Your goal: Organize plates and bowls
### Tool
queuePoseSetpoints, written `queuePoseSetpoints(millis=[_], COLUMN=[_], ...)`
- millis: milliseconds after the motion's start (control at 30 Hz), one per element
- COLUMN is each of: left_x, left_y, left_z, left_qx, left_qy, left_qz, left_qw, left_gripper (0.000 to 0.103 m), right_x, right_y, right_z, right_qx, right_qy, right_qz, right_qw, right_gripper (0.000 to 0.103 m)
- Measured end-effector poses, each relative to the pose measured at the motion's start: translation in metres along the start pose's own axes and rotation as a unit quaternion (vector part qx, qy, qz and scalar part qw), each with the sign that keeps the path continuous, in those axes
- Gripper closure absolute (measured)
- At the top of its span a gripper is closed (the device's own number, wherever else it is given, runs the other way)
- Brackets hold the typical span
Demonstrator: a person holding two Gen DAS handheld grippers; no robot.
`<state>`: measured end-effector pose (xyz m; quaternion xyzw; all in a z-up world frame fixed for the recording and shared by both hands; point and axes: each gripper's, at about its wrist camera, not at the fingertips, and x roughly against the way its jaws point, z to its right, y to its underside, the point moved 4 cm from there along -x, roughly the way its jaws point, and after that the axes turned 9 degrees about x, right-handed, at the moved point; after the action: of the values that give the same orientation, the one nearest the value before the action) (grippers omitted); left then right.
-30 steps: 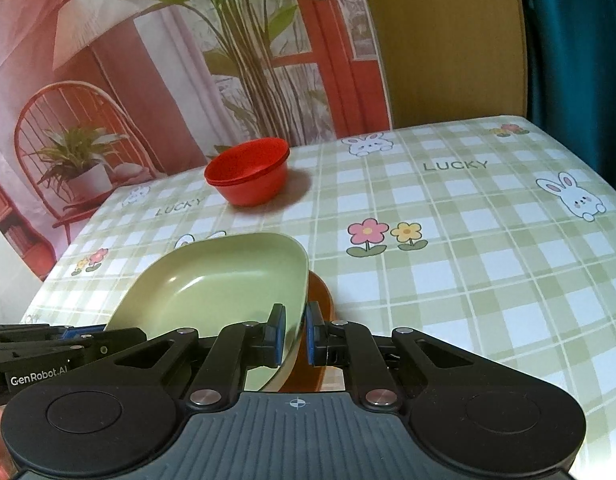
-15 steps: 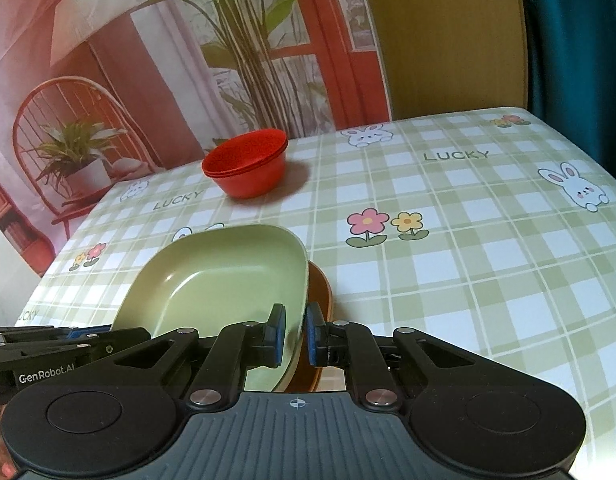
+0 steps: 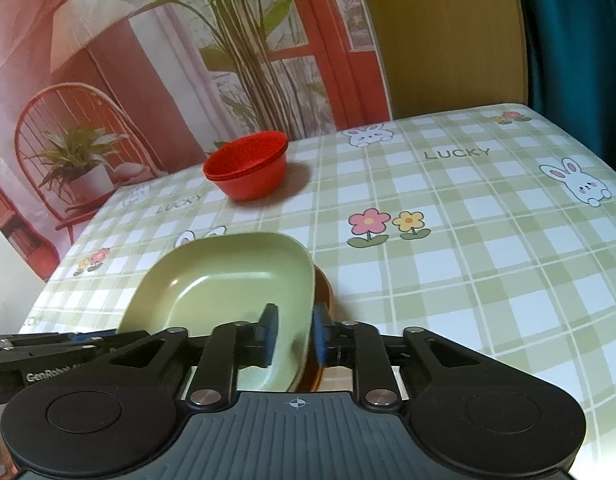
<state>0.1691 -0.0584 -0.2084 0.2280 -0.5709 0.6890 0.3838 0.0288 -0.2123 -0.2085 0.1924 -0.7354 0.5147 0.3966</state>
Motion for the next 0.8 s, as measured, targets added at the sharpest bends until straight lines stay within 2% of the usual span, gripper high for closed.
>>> queuePoseSetpoints(millis=[133,367,567,800], left_x=[0.000,-0.003,-0.016,-0.018], left_y=[0.000,0.001,0.003,0.001], left_z=[-0.001,-0.002,-0.010,-0.010], left_qx=[0.003,0.005,0.027,0.029], left_qy=[0.003,0.000,0.003,0.001], left_qz=[0.000,-0.001,-0.025,-0.030], left_qw=[1.0000,1.0000,0.9993,0.9991], left_gripper=[0.072,0.071,0.068,0.068], right_x=[0.002,0.002,-0.006,-0.011], right_y=[-0.001,-0.001,0.004,0.006], right_z=[0.001,0.006,0.006,0.008], right_qx=[-0.003,-0.009,-0.008,-0.011], right_qy=[0.005,0.009,0.012,0.011], right_qz=[0.005,0.007,-0.007,-0.018], right_qw=[1.000,1.000,1.000,1.000], right_gripper=[0.083,0.083,0.083,0.083])
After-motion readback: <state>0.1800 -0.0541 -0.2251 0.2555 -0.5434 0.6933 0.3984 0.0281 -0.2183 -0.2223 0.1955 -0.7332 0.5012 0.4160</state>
